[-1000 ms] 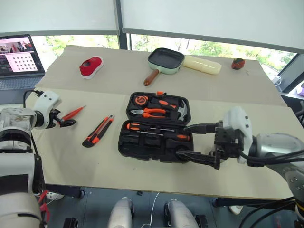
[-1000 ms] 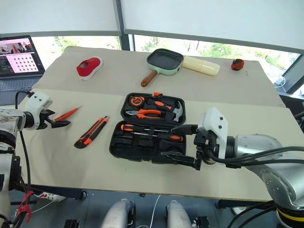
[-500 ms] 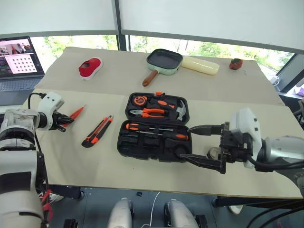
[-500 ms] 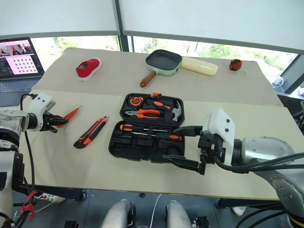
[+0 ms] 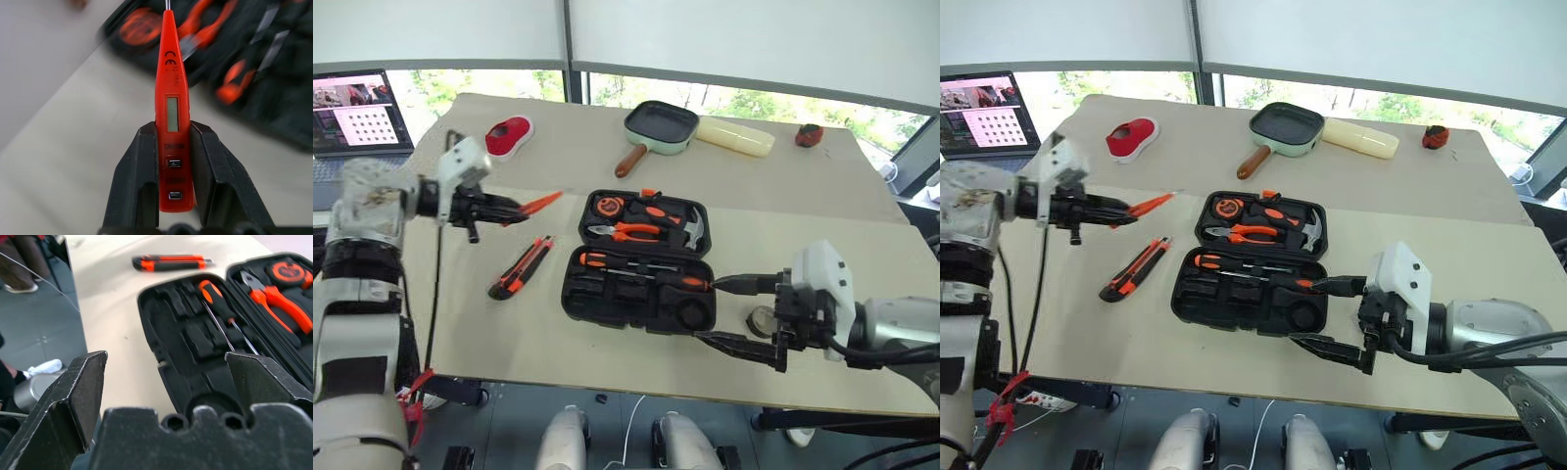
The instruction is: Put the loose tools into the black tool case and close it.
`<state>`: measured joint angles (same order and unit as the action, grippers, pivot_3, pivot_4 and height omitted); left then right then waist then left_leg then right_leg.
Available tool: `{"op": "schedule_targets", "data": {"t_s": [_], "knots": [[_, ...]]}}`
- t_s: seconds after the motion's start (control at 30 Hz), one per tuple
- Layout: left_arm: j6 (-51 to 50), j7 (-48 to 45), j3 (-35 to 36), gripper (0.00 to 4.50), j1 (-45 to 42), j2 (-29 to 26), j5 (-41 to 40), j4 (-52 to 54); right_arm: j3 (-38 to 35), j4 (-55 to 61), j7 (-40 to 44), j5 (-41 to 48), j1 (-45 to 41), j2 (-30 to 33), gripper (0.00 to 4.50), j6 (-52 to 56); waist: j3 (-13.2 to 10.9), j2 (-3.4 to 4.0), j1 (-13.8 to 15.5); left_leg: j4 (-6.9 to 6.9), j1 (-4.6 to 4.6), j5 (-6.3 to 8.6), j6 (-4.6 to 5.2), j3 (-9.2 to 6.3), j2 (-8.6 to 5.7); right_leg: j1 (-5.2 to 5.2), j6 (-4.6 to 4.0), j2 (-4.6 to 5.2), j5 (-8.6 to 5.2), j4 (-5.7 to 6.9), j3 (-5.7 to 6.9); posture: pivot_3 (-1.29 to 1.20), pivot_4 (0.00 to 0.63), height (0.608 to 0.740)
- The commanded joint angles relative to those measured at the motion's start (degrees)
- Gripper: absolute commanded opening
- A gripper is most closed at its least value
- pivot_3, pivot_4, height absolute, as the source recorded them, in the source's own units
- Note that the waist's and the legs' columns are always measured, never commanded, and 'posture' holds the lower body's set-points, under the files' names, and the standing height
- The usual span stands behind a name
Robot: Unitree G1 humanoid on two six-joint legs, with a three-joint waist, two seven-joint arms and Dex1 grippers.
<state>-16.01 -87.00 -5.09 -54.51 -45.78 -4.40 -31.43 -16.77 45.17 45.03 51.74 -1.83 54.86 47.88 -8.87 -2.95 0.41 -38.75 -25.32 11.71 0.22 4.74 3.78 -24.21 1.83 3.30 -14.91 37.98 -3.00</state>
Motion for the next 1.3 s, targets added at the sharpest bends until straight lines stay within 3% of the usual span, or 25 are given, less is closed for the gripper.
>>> {"op": "schedule_targets", "data": {"t_s": [0.03,0.43,0.73,1.3], "knots": [[0.27,-2.57,-4.78,0.43,2.19,1.95,-0.64,11.77,-1.15,0.38,-0.27,-0.93,0.39,0.27,4.50,-1.57,0.00,0.01,-0.37,0.00,0.01,0.00,0.00,-0.01,0.02,-0.01,0.00,-0.03,0.00,0.02,-0.01,0.00,0.150,0.740],[4.94,-5.44,-19.09,0.43,0.14,7.34,5.49,12.46,-4.02,4.14,-4.49,-0.56,5.86,-1.30,4.50,-0.82,-0.01,0.01,-0.34,-0.11,0.00,-0.01,0.01,-0.08,-0.02,0.03,0.03,-0.10,-0.01,0.03,-0.08,0.00,0.150,0.740],[1.66,0.95,-21.59,0.43,-0.59,10.42,11.81,8.56,-6.25,6.21,-7.00,3.53,8.06,-1.43,4.50,-0.22,0.00,0.01,-0.30,-0.11,0.00,-0.01,0.01,-0.14,-0.02,0.06,0.05,-0.10,-0.02,0.03,-0.08,0.00,0.150,0.740],[4.50,-1.15,-20.76,0.43,-1.90,10.34,11.77,4.19,-4.30,5.53,-9.19,2.57,6.39,-1.71,4.50,-1.40,0.01,0.03,-0.09,-0.15,0.04,-0.01,0.02,-0.16,-0.03,0.10,0.04,-0.11,-0.01,0.05,-0.08,0.00,0.150,0.740]]}}
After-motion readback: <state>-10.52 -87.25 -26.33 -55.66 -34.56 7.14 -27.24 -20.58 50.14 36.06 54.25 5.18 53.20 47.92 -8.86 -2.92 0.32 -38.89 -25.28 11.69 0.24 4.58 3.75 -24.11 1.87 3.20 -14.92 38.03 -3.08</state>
